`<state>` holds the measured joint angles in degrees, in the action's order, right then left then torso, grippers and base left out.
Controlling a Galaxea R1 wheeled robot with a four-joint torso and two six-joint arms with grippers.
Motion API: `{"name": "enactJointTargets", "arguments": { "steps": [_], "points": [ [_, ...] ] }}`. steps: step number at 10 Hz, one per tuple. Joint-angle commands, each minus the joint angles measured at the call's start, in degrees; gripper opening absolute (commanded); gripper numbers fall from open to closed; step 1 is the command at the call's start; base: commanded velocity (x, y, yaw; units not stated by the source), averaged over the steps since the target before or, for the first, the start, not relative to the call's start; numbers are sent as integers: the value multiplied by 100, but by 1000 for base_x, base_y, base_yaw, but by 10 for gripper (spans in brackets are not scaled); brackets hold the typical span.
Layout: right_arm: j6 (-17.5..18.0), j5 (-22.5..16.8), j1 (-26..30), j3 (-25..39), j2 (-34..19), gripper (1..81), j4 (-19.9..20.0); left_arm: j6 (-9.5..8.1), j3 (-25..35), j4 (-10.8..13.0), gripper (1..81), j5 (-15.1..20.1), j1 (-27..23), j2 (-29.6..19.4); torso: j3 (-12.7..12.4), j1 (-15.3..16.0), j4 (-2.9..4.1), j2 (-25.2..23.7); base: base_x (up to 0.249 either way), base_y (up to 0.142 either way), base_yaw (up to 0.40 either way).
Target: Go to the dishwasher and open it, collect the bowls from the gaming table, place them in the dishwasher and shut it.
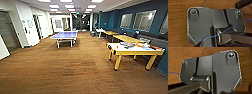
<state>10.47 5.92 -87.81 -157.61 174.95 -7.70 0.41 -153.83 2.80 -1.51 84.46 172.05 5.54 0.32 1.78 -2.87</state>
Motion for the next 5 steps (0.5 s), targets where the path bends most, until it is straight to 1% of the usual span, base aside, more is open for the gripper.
{"name": "enactJointTargets", "arguments": {
  "steps": [1, 5],
  "points": [
    [-28, -285, 277, 21, 16, 811, -47, 46, 11, 27, 811, 301, -285, 6, 0, 0, 0, 0, 185, 0, 0],
    [-28, -294, 286, 21, 25, 811, -56, 46, 2, 27, 811, 301, -285, 23, 0, 0, 0, 0, 185, 0, 0]
  ]
}}
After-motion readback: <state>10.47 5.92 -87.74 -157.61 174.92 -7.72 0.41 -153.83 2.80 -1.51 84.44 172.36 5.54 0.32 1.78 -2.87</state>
